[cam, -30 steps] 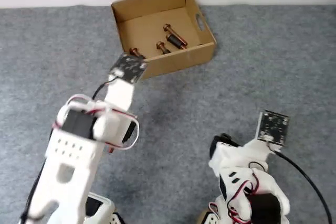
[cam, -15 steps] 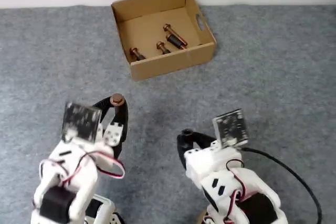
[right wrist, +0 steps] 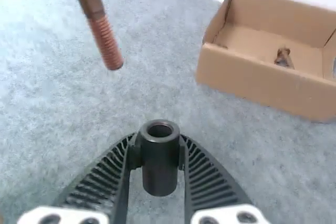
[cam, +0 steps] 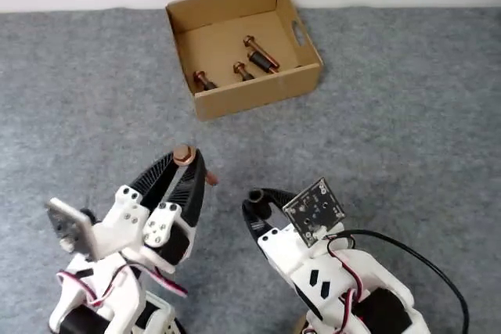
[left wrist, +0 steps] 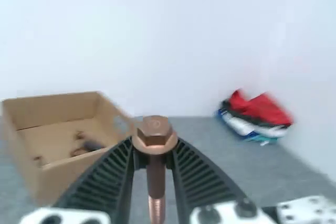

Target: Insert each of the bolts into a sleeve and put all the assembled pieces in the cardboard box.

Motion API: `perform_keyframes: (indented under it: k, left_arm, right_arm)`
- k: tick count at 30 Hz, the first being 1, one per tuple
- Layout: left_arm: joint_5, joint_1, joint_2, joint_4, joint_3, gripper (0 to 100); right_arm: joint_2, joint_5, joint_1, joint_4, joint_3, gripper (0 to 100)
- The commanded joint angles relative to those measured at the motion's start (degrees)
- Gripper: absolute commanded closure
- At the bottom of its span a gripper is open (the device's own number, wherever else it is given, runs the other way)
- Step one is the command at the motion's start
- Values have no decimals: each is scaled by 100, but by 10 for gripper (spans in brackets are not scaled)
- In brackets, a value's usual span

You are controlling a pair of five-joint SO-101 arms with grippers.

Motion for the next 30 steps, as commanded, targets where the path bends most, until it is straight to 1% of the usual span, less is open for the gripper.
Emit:
perform_keyframes:
  k: [1, 8, 13, 16, 20, 25, 30]
  left_arm:
    - [299, 158, -53, -325, -277, 995]
    - [976, 281, -44, -510, -242, 995]
    - [976, 607, -35, -501, -207, 995]
    - [976, 615, -35, -466, -110, 995]
    - [976, 624, -35, -457, 101, 995]
    - [967, 624, -44, -422, 233, 995]
    - [967, 624, -44, -114, 233, 995]
  right_arm:
    - [57, 88, -57, -198, -26, 991]
    - [57, 97, -119, -215, -26, 991]
    - [57, 97, -347, -215, -26, 991]
    - [57, 105, -365, -215, -26, 991]
    - [57, 396, -365, -356, -35, 991]
    - [57, 413, -365, -558, -35, 991]
    - [57, 413, -356, -576, -35, 991]
